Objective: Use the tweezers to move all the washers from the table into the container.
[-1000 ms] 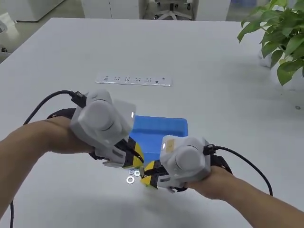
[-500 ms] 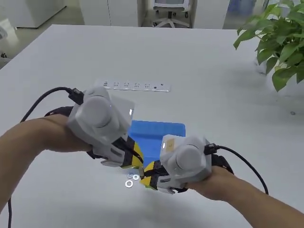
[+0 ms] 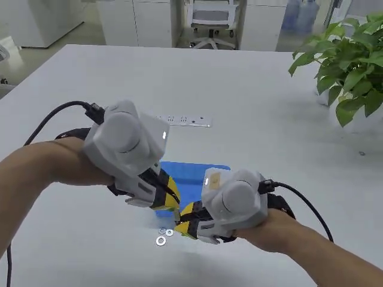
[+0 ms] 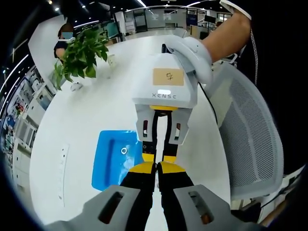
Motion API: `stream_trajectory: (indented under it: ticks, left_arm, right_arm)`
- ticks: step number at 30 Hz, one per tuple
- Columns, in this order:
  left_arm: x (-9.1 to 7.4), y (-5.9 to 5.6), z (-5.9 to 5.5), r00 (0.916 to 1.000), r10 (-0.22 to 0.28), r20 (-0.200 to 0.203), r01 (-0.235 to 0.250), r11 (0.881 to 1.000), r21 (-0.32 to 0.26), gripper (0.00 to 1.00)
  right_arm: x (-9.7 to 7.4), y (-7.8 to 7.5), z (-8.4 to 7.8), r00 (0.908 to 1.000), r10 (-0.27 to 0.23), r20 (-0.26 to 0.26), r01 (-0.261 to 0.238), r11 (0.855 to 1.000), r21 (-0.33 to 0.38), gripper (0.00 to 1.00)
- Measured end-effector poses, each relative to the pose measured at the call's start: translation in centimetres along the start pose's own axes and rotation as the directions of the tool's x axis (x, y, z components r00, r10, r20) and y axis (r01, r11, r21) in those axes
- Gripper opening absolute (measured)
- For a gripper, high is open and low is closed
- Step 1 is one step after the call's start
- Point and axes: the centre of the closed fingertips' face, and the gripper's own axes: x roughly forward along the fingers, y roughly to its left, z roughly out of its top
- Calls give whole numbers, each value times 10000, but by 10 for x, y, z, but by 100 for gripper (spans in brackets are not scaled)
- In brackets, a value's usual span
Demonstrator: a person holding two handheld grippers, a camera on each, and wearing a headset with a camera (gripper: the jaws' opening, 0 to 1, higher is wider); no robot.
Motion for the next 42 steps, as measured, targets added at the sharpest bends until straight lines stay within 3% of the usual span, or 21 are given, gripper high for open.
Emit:
stream_trajectory:
  ticks: [21, 42]
  left_arm:
    - [-7, 28, 20, 9996, 284, 36, -285, 9981, 554, 6]
    - [10, 64, 14, 9994, 335, 34, -336, 9967, 745, 6]
  right_arm:
    - [-16, -36, 8, 9986, -526, 30, 526, 9982, -296, 10]
    - [-10, -69, -7, 9978, -657, -48, 657, 9978, -48, 10]
